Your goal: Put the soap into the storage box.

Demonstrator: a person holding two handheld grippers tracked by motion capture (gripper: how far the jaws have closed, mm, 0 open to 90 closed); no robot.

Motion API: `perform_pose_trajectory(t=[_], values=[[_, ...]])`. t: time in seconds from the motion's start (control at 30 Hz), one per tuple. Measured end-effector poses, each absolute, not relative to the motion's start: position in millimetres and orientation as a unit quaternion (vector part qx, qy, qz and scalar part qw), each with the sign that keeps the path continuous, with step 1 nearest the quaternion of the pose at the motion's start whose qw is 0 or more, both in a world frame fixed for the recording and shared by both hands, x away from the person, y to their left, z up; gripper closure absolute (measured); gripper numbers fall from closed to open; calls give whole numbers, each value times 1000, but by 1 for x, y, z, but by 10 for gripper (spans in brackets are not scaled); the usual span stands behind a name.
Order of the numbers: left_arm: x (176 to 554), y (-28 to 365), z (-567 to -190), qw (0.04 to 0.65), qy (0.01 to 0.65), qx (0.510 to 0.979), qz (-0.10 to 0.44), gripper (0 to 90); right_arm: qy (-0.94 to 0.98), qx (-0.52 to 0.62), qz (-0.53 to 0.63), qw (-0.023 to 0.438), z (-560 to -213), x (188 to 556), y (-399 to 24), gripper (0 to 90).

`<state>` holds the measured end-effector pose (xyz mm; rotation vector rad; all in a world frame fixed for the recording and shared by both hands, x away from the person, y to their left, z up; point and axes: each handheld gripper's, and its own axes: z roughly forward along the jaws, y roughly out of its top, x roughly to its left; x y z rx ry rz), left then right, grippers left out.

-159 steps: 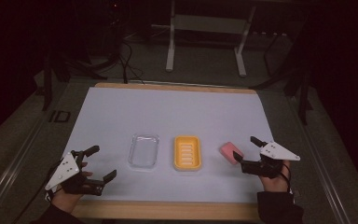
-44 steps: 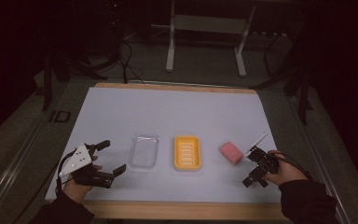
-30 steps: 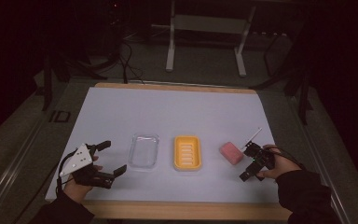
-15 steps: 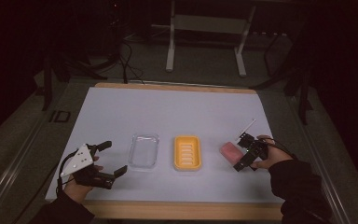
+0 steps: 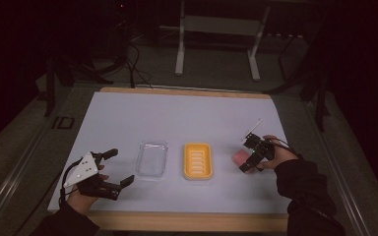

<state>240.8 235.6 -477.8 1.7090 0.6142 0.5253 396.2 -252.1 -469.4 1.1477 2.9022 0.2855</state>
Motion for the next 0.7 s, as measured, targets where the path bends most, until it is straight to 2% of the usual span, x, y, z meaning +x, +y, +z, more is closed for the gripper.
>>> perform_pose_trajectory(t=[0.63,0.7], values=[[239,235,-478,583,260,736,225,1,927,366,83,8,-487,414,-246,232],[239,235,-478,583,260,736,224,1,927,367,79,11,-489,414,-245,296]])
